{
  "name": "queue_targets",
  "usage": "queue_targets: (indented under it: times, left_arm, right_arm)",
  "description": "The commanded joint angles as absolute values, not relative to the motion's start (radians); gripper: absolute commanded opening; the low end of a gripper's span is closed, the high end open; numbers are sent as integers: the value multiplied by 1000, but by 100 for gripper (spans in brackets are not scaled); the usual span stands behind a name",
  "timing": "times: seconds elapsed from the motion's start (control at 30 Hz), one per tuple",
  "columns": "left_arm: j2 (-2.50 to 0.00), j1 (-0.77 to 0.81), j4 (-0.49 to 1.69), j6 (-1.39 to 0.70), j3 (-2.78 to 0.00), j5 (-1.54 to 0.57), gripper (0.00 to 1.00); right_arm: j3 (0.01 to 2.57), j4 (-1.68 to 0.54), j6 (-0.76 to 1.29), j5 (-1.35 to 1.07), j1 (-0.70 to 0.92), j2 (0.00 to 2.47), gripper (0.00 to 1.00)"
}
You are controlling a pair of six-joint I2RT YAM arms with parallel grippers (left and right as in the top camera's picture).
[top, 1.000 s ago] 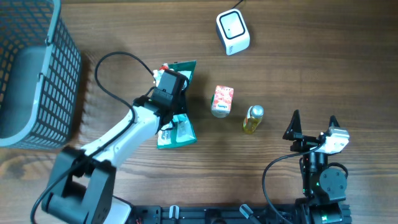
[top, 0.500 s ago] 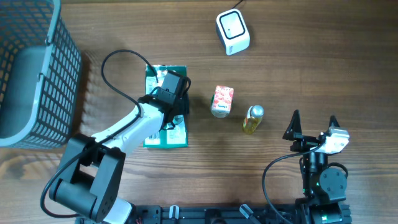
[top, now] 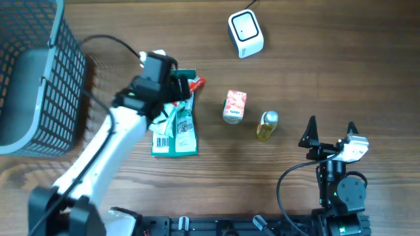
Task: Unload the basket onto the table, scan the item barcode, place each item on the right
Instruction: 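Carry the packets with the left gripper to the table left of the box, then release the packets on the table and withdraw the left gripper to the basket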
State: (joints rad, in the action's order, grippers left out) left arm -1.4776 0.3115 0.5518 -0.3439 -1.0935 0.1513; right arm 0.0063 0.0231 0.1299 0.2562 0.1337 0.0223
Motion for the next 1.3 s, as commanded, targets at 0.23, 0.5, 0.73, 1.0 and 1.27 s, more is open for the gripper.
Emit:
queue_targets:
  times: [0.23,0.5,0.73,1.0,1.27]
  left_arm:
    - [-1342,-102,693,-156,-1481,170,100]
    - [-1341,-434,697,-157,-1481,154,100]
    - [-1342,-545,728,-157,-1481,154,100]
    - [-1342,-548,728,-157,-1480,154,100]
    - [-1342,-548,728,-157,-1480,154,100]
  right_arm:
    - [6,29,133,265,131,23,100]
    - [6,29,133,265,131,23,100]
    - [6,29,133,265,131,23,100]
    - [6,29,133,265,131,23,100]
    - [6,29,133,265,131,23,100]
